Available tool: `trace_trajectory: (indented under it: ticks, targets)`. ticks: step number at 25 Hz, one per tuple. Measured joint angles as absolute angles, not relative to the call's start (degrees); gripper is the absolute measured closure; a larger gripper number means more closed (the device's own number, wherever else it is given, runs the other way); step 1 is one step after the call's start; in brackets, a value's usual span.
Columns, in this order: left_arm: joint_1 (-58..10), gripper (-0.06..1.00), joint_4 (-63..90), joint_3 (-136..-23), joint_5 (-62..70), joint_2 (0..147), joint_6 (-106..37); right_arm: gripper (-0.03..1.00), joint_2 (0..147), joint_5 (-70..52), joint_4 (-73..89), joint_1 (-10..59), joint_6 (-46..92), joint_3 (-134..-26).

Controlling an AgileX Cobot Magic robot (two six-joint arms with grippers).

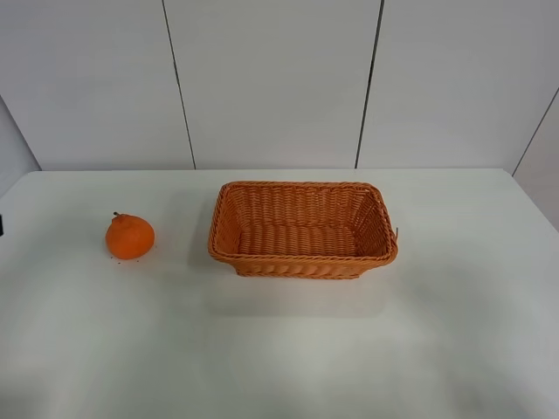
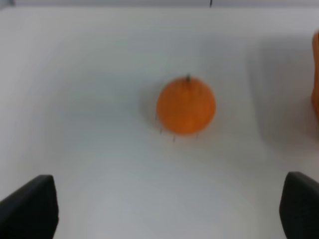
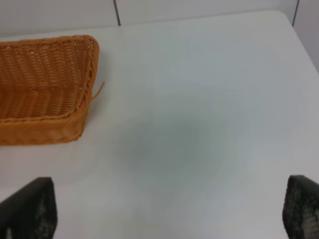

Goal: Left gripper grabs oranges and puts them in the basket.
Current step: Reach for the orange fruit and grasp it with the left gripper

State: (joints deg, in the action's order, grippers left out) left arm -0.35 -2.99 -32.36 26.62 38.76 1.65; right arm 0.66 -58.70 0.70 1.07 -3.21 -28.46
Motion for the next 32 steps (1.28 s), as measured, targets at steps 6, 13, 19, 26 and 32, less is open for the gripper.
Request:
trace_trajectory:
  ticks: [6, 13, 19, 26, 32]
  targets:
    - [-0.35, -0.05, 1.1, -41.48, 25.0, 60.76, -2.88, 0.27, 0.66, -58.7, 0.7, 1.07, -3.21, -28.46]
    - [-0.35, -0.05, 2.06, -54.71, 24.59, 82.55, -5.75, 0.27, 0.66, -58.7, 0.7, 1.07, -3.21, -28.46]
    - [-0.56, -0.05, 2.56, -63.01, 25.0, 96.52, -9.18, 0.27, 0.66, -58.7, 0.7, 1.07, -3.21, -28.46]
    - [-0.62, -0.05, 3.14, -70.02, 28.73, 107.81, -11.28, 0.27, 0.66, -58.7, 0.7, 1.07, -3.21, -28.46]
    - [-0.62, -0.05, 3.14, -73.19, 28.88, 115.16, -11.34, 0.27, 0.66, -58.7, 0.7, 1.07, -3.21, -28.46]
